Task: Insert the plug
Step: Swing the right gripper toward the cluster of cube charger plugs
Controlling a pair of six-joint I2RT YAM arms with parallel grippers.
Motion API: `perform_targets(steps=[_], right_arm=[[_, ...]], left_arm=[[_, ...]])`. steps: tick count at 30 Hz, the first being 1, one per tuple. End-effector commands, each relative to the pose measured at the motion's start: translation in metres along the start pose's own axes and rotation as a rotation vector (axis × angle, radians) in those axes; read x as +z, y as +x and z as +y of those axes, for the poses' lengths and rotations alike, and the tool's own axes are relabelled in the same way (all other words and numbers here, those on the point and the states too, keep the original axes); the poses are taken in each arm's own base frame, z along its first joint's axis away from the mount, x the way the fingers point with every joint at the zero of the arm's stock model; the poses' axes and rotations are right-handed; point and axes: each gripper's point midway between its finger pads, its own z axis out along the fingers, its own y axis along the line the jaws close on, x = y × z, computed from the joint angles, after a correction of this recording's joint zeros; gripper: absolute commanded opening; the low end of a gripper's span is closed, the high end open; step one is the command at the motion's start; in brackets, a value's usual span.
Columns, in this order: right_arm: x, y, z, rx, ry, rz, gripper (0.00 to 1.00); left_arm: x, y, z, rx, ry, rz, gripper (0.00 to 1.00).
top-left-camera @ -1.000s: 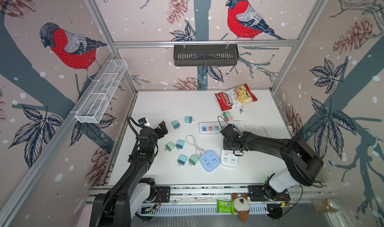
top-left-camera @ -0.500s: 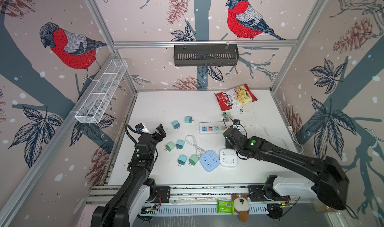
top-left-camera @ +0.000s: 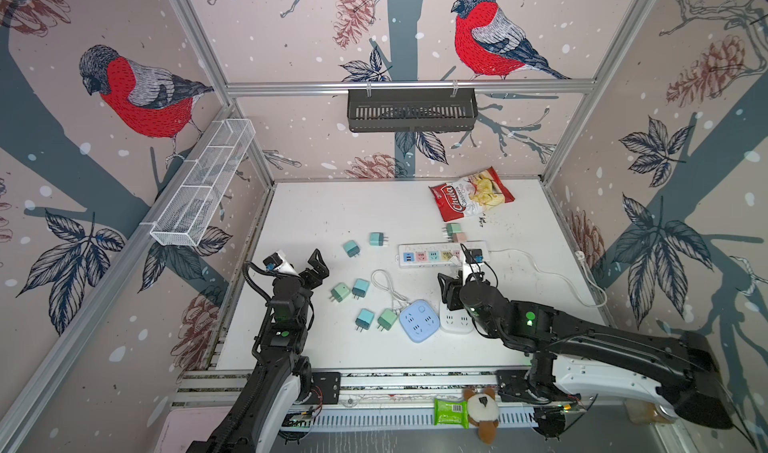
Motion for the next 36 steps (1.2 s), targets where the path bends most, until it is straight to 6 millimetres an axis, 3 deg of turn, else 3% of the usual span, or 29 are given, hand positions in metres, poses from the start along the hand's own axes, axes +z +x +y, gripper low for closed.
perform_targets(steps=[1, 7, 17, 26, 31, 36], right_arm=[[0.003, -0.007, 0.029, -0.018, -0.060, -0.050, 0.61], [0.027, 0.022, 0.068, -0.069, -0.126, 0.031, 0.50], [0.061, 0.077, 0.116, -0.130, -0.196, 0.169, 0.44], [0.072, 0.115, 0.154, -0.180, -0.235, 0.261, 0.40], [0.066, 0.142, 0.157, -0.171, -0.224, 0.308, 0.38], [0.063, 0.160, 0.146, -0.132, -0.205, 0.342, 0.38]], left_arm=[[0.001, -0.009, -0.003, -0.018, 0.003, -0.029, 0.98], [0.003, -0.008, -0.001, -0.018, -0.010, -0.022, 0.98], [0.002, -0.007, -0.004, -0.016, 0.005, -0.016, 0.98], [0.002, -0.008, -0.005, -0.015, 0.011, -0.019, 0.98], [0.001, -0.008, -0.004, -0.016, 0.010, -0.020, 0.98], [0.000, -0.008, -0.005, -0.016, 0.016, -0.023, 0.99]])
